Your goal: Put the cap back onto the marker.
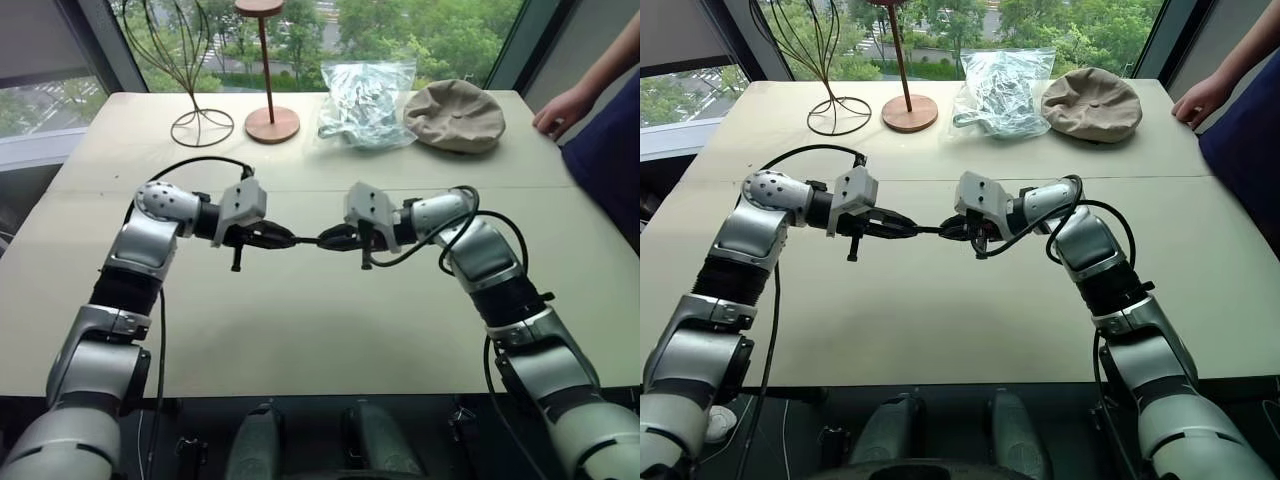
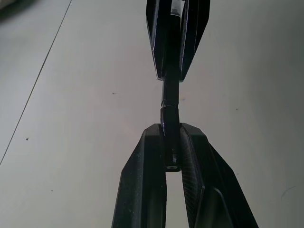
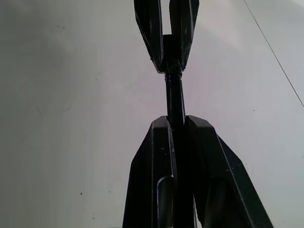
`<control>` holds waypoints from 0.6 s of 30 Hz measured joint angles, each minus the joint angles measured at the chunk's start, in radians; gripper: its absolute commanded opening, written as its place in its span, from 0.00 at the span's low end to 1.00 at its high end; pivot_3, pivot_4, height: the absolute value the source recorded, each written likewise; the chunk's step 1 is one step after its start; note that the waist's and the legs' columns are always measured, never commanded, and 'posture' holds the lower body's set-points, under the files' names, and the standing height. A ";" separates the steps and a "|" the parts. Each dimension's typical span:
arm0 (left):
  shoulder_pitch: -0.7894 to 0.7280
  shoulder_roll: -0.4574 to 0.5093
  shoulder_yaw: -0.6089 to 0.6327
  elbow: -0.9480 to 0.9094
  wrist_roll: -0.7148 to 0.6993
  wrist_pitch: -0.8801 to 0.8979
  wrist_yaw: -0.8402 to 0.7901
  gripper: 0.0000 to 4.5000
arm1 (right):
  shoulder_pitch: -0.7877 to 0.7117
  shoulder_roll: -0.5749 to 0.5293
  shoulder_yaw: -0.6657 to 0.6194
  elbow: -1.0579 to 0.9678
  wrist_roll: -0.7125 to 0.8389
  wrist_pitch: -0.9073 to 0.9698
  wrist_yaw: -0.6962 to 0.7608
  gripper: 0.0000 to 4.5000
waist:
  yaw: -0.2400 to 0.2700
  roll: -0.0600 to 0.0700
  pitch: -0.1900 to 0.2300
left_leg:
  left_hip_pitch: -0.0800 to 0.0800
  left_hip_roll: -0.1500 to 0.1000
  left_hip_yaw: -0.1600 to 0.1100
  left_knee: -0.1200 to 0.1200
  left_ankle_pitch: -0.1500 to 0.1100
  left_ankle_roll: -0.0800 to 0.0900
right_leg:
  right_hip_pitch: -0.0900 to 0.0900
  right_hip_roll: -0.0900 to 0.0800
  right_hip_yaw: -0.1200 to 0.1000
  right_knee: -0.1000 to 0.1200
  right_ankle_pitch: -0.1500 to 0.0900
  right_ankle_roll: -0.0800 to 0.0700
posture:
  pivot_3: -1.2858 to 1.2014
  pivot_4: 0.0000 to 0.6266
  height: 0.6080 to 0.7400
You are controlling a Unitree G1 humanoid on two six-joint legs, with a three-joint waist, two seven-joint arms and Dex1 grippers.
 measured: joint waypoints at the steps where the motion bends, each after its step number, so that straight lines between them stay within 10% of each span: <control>1: -0.001 -0.006 0.001 0.007 0.007 -0.006 0.003 0.01 | 0.000 0.001 0.000 0.003 -0.001 0.004 -0.002 0.00 | 0.000 0.000 0.000 | 0.000 0.000 0.000 0.000 0.000 0.000 | 0.000 0.000 0.000 0.000 0.000 0.000 | 0.52 0.24 1.00; 18: -0.008 -0.002 0.012 0.027 0.094 -0.178 -0.021 0.01 | 0.000 0.028 0.000 0.009 -0.024 0.007 -0.010 0.00 | -0.001 0.000 0.000 | 0.000 0.000 0.000 0.000 0.000 0.000 | 0.000 0.000 0.000 0.000 0.000 0.000 | 0.52 0.24 1.00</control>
